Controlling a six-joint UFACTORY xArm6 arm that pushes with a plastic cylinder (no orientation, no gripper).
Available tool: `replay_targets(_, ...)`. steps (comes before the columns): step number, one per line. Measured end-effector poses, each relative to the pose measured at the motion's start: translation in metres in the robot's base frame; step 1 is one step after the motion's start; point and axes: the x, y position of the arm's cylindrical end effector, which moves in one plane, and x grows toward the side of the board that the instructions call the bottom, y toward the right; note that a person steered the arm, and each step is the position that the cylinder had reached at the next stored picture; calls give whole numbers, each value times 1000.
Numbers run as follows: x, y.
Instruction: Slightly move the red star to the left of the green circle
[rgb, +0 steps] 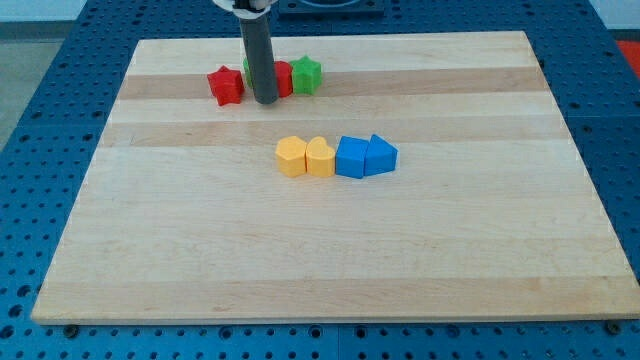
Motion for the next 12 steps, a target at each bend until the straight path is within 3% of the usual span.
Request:
replay_targets(4, -10, 13)
replay_targets(8, 10, -94)
replay_targets(12, 2, -94)
